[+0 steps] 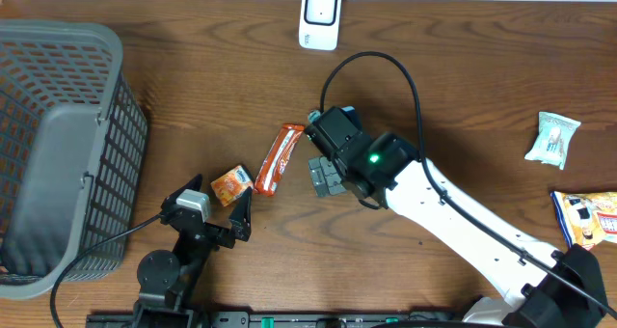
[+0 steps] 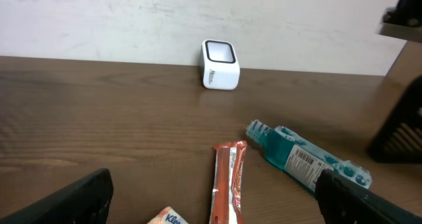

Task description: Scan the item barcode

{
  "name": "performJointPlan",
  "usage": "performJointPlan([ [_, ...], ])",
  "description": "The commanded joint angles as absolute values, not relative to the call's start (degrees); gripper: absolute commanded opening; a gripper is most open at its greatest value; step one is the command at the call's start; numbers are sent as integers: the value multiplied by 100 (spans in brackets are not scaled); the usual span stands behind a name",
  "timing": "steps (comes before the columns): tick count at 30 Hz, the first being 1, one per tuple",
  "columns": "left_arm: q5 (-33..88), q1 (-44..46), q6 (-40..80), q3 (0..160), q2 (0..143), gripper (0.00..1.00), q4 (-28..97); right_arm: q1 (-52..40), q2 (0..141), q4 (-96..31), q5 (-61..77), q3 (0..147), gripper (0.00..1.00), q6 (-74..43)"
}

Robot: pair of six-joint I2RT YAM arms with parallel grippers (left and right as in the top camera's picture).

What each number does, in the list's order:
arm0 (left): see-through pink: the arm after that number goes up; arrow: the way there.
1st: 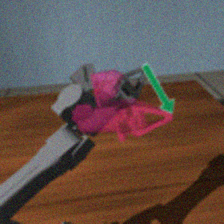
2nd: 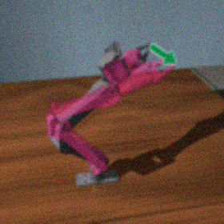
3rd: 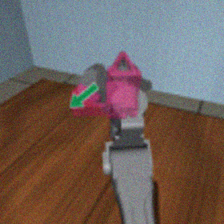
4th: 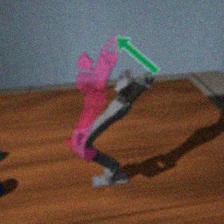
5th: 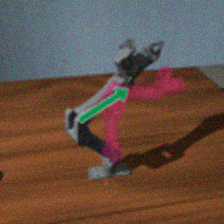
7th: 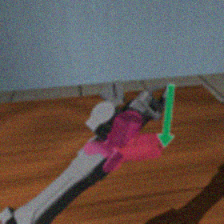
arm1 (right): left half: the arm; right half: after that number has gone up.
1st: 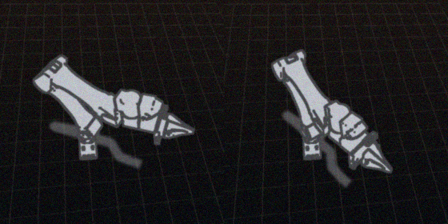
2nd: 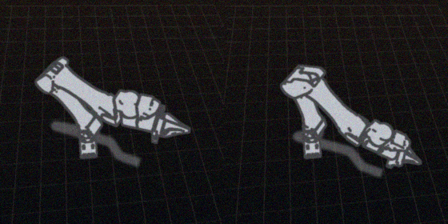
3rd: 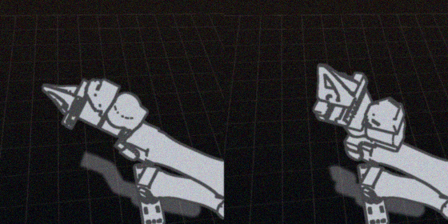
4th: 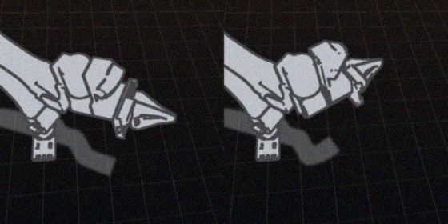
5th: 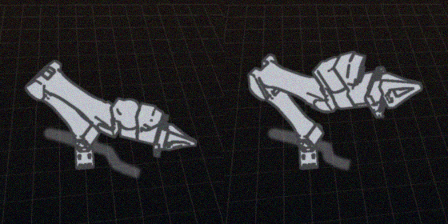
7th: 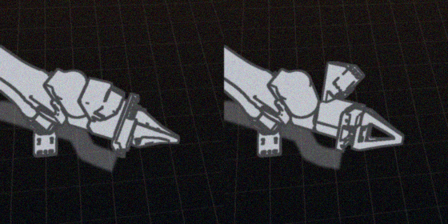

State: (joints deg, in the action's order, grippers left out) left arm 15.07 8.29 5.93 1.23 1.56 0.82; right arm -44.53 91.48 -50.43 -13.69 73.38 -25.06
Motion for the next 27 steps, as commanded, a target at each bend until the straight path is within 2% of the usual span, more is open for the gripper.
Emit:
performJointPlan([
  [1, 1564, 805, 558, 23, 139, 98, 272, -4397, 9183, -4547, -1643, 7137, 99, -2309],
  [5, 1564, 805, 558, 23, 139, 98, 272, -4296, 9408, -3782, -1640, 6576, 96, -2311],
  [8, 1564, 805, 558, 23, 139, 98, 272, -4228, 9668, -3328, -1643, 6270, 87, -2279],
  [12, 1564, 805, 558, 23, 139, 98, 272, -4176, 9889, -3076, -1643, 6263, 92, -1959],
  [17, 1564, 805, 558, 23, 139, 98, 272, -3940, 10248, -2659, -1643, 6263, 92, -1909],
  [19, 1564, 805, 558, 23, 139, 98, 272, -3820, 10385, -2554, -1634, 6263, 84, -1894],
  [21, 1564, 805, 558, 23, 139, 98, 272, -3684, 10545, -2567, -1527, 6263, 70, -1900],
  [25, 1564, 805, 558, 23, 139, 98, 272, -3518, 10807, -2576, -961, 6261, 61, -1774],
  [27, 1564, 805, 558, 23, 139, 98, 272, -3492, 10895, -2587, -764, 6261, 48, -1640],
])
